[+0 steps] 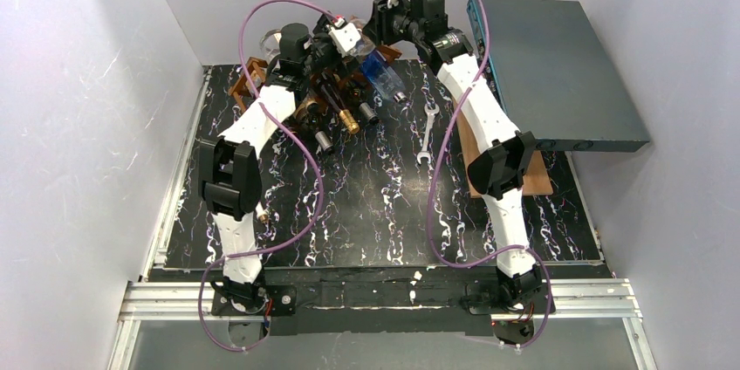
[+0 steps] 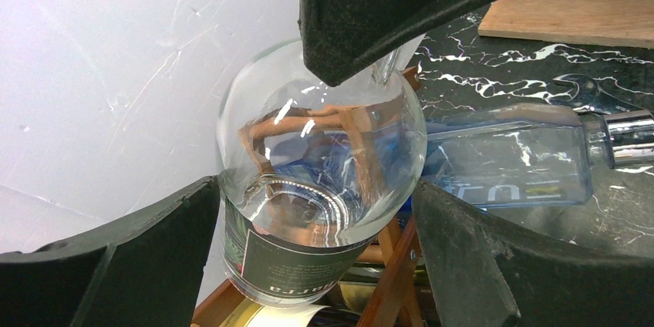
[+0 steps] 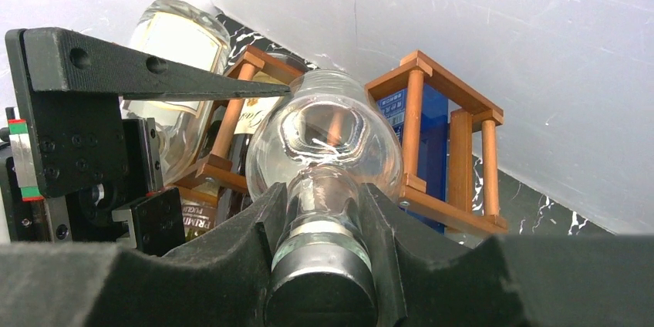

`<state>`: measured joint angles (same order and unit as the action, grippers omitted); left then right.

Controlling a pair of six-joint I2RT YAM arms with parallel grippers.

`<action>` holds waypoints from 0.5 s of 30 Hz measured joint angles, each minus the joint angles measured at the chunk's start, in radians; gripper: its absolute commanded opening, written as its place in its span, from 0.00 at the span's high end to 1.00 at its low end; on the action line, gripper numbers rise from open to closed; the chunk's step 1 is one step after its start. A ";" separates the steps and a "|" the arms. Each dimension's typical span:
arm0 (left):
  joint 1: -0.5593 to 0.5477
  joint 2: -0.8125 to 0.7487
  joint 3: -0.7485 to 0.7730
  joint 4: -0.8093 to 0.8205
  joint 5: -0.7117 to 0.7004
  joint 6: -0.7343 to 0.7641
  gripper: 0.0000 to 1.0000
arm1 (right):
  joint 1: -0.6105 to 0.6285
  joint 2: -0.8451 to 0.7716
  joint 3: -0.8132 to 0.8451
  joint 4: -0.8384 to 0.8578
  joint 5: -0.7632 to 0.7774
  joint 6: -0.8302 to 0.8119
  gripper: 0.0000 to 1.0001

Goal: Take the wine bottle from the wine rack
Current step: Pick up the wine bottle from the wine rack.

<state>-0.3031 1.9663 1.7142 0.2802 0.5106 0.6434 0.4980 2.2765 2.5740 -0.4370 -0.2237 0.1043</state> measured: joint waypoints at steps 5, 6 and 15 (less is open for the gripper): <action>0.000 0.010 0.003 0.019 -0.013 -0.011 0.18 | 0.002 0.008 0.000 0.027 0.011 -0.007 0.84; 0.000 0.011 0.003 0.020 -0.015 -0.015 0.19 | 0.002 0.008 0.000 0.031 0.011 -0.007 0.81; 0.000 0.022 0.013 0.032 -0.024 -0.046 0.23 | 0.002 0.018 0.000 0.073 0.013 -0.008 0.58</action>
<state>-0.3027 1.9881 1.7271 0.3126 0.4866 0.5972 0.5003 2.2940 2.5736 -0.3637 -0.2104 0.0959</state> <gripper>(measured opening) 0.849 0.458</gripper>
